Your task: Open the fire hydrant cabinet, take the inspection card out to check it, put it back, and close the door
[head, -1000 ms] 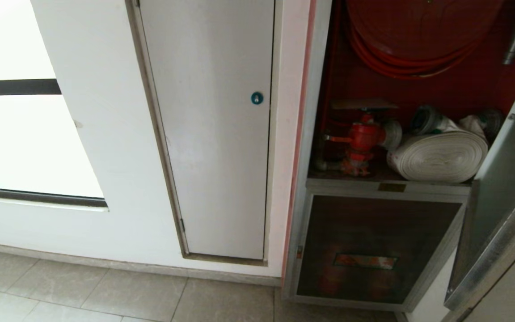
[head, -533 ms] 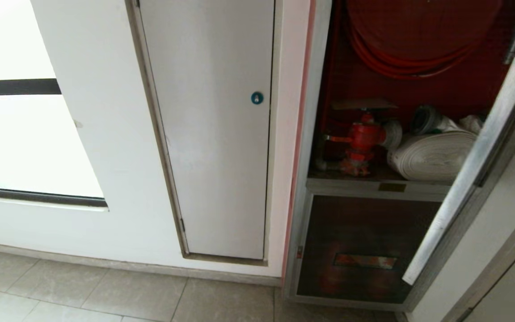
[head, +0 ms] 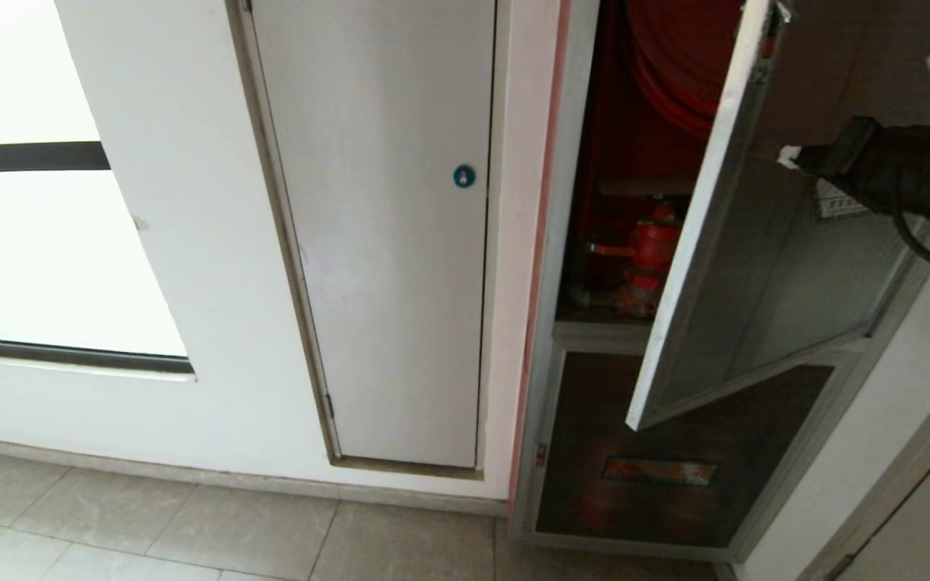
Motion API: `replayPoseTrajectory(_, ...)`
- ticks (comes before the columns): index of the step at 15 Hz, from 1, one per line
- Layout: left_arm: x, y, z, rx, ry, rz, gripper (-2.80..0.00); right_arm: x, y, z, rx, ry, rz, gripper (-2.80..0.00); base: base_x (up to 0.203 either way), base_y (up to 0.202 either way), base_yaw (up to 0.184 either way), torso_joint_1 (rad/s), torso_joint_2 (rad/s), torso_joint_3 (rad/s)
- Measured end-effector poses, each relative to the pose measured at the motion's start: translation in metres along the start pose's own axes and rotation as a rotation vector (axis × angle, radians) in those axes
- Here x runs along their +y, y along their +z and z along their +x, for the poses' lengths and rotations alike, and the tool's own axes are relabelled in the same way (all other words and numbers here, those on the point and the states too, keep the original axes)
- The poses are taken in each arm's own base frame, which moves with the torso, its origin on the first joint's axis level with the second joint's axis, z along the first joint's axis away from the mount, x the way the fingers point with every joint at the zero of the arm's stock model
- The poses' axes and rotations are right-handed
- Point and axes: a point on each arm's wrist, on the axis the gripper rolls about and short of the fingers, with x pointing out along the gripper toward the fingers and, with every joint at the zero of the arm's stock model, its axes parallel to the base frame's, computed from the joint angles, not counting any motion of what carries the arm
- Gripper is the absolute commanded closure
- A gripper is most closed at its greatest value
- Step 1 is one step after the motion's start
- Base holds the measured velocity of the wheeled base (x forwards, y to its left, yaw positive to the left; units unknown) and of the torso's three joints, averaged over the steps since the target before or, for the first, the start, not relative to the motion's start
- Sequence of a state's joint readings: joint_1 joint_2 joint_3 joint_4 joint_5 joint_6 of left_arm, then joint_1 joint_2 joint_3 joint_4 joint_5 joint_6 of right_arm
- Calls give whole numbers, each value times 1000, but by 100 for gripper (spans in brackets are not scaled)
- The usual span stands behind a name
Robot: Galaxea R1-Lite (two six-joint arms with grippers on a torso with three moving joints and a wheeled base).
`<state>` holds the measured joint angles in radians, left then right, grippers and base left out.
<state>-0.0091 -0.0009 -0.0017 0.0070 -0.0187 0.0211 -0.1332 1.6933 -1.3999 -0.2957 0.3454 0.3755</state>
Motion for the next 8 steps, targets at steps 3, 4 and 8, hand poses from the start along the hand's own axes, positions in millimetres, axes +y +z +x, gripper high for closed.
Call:
replayPoseTrajectory(3,0,0,0,0,0,0,0,-1,-7,50,-16,-13,-3,0,0,0,0,0,0,0)
replayPoseTrajectory(4,0,0,0,0,0,0,0,-1,-10,66,-25,-19,-4,0,0,0,0,0,0,0)
replayPoseTrajectory(8,0,0,0,0,0,0,0,-1,-29,116,-28,-29,-3,0,0,0,0,0,0,0)
